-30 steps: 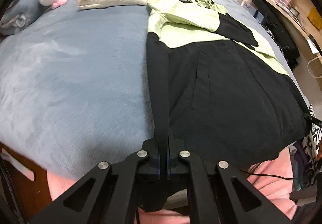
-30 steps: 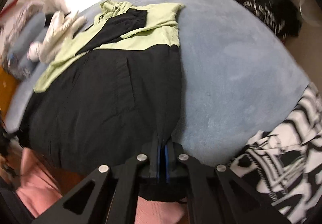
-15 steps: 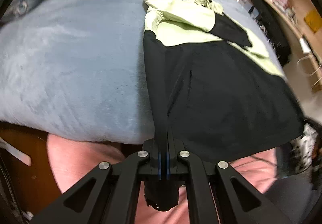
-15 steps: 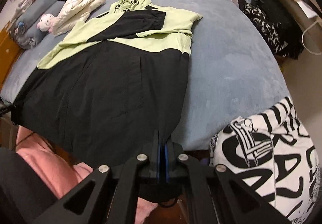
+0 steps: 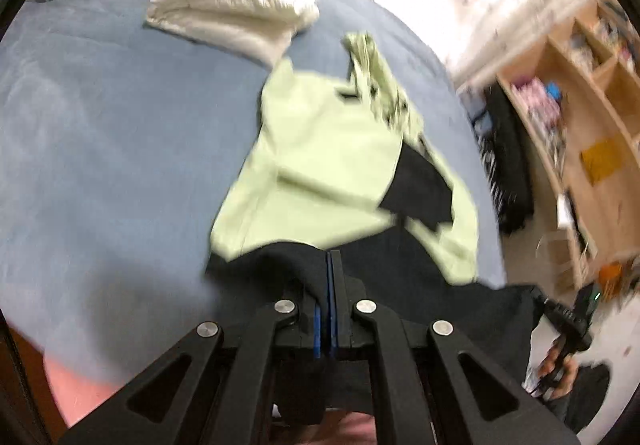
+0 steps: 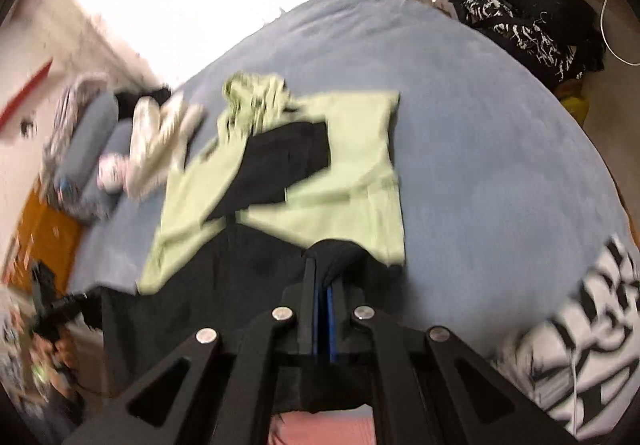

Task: Fold large clothes
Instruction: 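Lift the black hem with both tools and fold it toward the green hood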

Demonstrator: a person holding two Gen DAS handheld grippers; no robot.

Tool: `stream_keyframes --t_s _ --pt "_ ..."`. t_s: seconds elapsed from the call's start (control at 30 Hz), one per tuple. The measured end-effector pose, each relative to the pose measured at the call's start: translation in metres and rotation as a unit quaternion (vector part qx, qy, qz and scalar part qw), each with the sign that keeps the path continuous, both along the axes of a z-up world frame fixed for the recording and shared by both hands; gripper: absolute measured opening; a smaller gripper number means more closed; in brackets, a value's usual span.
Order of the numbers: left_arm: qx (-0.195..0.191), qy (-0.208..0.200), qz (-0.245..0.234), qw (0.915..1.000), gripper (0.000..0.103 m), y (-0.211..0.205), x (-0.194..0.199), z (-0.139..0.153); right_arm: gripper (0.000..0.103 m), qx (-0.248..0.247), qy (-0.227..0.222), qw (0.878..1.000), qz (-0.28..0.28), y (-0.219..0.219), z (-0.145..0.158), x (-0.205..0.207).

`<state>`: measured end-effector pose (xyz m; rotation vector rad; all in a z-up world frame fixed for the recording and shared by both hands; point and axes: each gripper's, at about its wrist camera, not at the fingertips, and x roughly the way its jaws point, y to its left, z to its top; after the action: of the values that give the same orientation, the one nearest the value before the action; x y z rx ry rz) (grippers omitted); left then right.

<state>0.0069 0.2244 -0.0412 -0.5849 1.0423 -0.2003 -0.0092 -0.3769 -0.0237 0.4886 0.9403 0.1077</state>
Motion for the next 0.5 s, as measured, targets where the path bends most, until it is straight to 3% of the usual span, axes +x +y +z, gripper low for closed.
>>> stream_keyframes --t_s 0.2,0.27,0.33,0.37,0.4,0.5 --pt "0.007 -0.028 0.048 0.9984 0.002 0.011 0.091 0.01 0.003 0.002 -0.01 1.0 -0.018 -0.01 0.007 0.099" --pt "0.006 -0.029 0.07 0.9971 0.009 0.015 0.122 0.008 0.006 0.016 -0.02 0.999 -0.028 -0.014 0.007 0.127" --pt "-0.01 -0.027 0.083 0.9961 0.047 0.02 0.151 0.004 0.014 0.018 -0.03 0.998 -0.048 -0.022 0.006 0.155" --pt "-0.015 -0.027 0.096 0.9948 0.08 0.024 0.164 0.001 0.018 0.024 -0.026 0.998 -0.055 -0.024 0.002 0.167" --pt "-0.02 -0.031 0.112 0.9931 0.094 0.026 0.174 -0.002 0.03 0.036 -0.02 0.997 -0.06 -0.026 -0.004 0.179" --pt "-0.021 -0.029 0.121 0.992 0.094 0.032 0.197 -0.015 0.079 0.034 -0.024 0.996 -0.081 -0.028 -0.021 0.197"
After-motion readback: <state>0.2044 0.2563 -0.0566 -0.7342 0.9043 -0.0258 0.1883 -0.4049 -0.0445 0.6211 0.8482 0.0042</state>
